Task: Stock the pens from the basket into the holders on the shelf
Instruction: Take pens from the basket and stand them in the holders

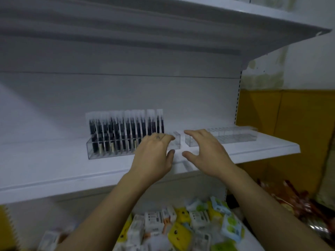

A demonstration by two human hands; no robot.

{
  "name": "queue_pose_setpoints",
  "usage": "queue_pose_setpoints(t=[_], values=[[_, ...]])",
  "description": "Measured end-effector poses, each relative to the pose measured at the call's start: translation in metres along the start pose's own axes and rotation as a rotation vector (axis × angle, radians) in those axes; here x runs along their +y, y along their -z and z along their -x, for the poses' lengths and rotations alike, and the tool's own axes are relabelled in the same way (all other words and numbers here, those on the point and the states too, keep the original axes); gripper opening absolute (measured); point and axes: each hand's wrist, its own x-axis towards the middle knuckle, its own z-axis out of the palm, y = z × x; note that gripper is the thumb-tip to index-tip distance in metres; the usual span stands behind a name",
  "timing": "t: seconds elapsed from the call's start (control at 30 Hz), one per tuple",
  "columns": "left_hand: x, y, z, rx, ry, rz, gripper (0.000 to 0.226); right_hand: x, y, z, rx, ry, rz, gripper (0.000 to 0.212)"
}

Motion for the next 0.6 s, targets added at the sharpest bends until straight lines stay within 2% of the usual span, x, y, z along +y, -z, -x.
queue_pose_setpoints(t=[0.2, 0.6], values=[[0.023, -0.025, 0.055, -0.086, -0.017, 0.089, 0.037, 0.006, -0.009, 0.063, 0.005, -0.088, 0.068, 0.05], [0.049, -0.13, 0.186, -0.493, 0.134, 0.183, 0.044, 0.056, -0.117, 0.204, -0.346, -0.355, -0.005, 0.061]])
